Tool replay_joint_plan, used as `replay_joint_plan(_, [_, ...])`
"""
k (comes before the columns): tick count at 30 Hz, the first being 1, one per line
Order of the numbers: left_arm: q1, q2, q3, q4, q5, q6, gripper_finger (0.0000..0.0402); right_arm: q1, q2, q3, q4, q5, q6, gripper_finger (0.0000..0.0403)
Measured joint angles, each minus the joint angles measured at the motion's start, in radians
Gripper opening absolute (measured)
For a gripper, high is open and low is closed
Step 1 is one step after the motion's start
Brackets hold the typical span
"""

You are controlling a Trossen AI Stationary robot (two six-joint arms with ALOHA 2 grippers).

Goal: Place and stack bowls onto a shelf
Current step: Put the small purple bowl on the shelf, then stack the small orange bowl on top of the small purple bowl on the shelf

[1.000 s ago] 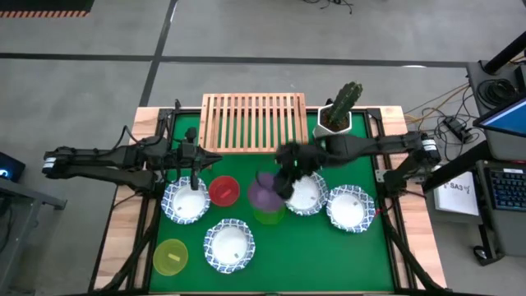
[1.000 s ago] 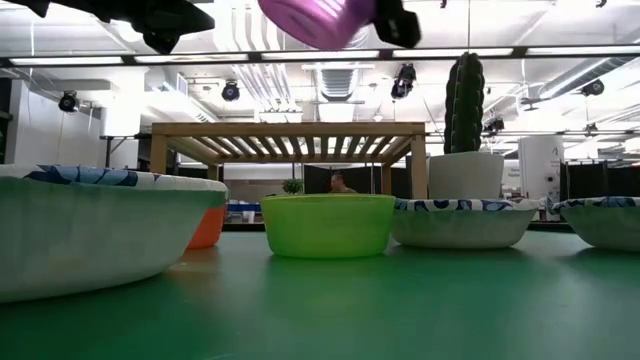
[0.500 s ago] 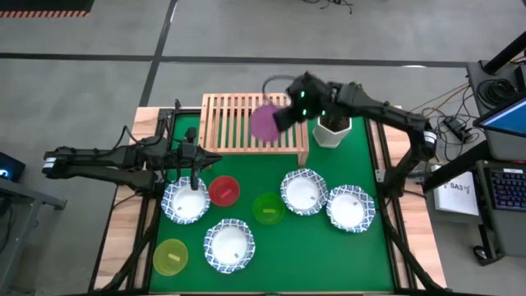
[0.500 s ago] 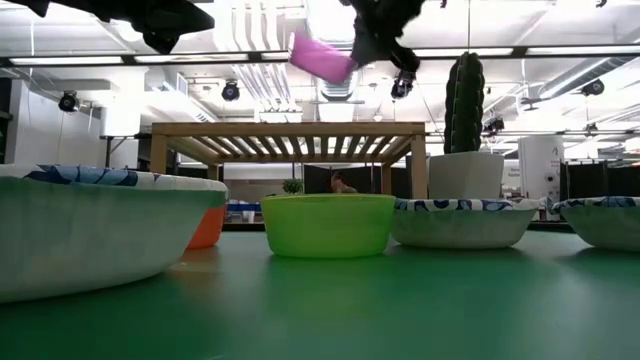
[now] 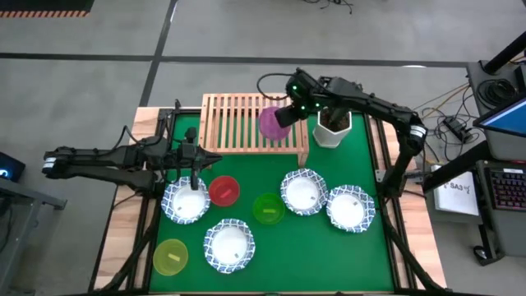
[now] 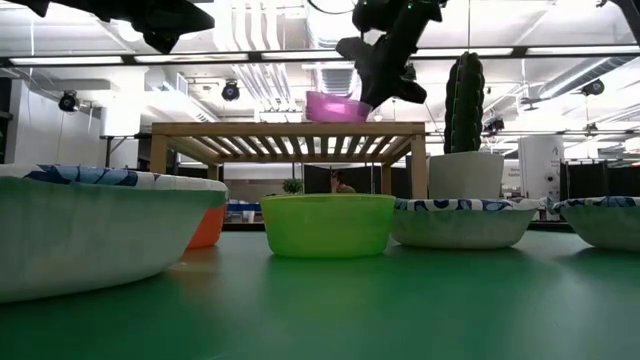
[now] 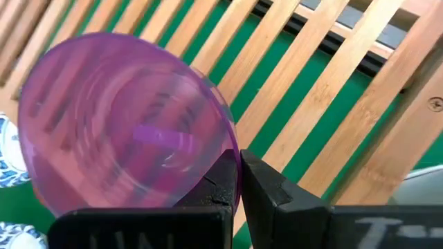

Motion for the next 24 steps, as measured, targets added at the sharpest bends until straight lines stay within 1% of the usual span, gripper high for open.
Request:
replay_joint_plan(4, [0.0,0.0,0.0,0.0,0.0,0.0,0.0004,-0.007,0.005,0.0,0.003,0.004,-0.002,0.0009])
replay_joint_plan(8, [0.0,0.0,0.0,0.0,0.0,0.0,0.0004,-0.012,0.005,0.0,0.001,0.038,-0.002,0.0009])
replay_joint_plan(11, [0.0,0.0,0.0,0.0,0.0,0.0,0.0004,-0.016,0.005,0.0,0.002,0.048,-0.008,0.0018])
replay_joint_plan(18, [0.0,0.0,0.0,0.0,0.0,0.0,0.0004,-0.02,0.005,0.0,0.007,0.056,-0.01,0.0072])
replay_joint_plan(24, [0.0,0.0,0.0,0.0,0.0,0.0,0.0004,-0.029,-0.015,0.0,0.05,0.055,-0.002,0.012])
